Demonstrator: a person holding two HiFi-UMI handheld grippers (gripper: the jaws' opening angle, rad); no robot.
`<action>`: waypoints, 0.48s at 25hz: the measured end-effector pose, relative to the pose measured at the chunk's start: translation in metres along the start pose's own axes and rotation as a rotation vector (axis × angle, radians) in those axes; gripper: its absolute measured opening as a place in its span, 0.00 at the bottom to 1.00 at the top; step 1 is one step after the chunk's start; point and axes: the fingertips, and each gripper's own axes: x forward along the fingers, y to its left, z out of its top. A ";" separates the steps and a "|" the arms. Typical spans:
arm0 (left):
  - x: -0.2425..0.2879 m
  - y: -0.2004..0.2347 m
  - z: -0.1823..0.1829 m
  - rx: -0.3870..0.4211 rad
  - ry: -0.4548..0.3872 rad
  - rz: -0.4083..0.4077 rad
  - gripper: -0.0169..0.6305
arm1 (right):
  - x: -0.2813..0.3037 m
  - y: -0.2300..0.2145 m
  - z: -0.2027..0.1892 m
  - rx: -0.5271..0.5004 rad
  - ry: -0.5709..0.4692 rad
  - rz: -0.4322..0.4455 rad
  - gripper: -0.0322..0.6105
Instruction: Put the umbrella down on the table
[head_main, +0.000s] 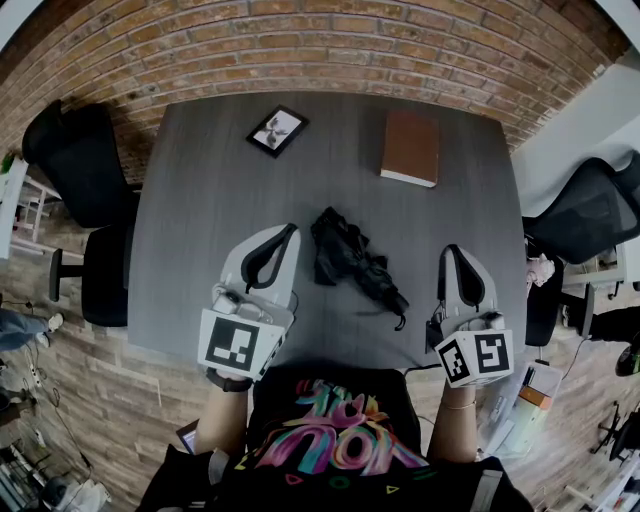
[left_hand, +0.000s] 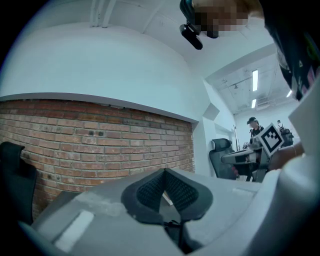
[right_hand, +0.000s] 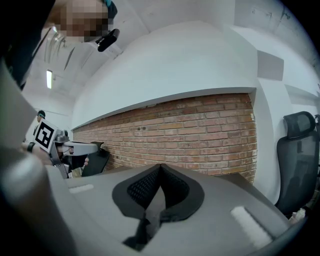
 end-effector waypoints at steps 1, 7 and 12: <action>0.000 0.000 0.000 0.000 -0.001 0.001 0.03 | 0.000 0.000 0.000 0.000 -0.001 0.001 0.05; -0.001 -0.001 0.001 0.002 -0.008 0.003 0.03 | -0.001 0.002 -0.001 -0.013 0.005 0.010 0.05; -0.003 0.001 0.001 0.004 -0.007 0.007 0.03 | -0.001 0.003 -0.001 -0.013 0.005 0.014 0.05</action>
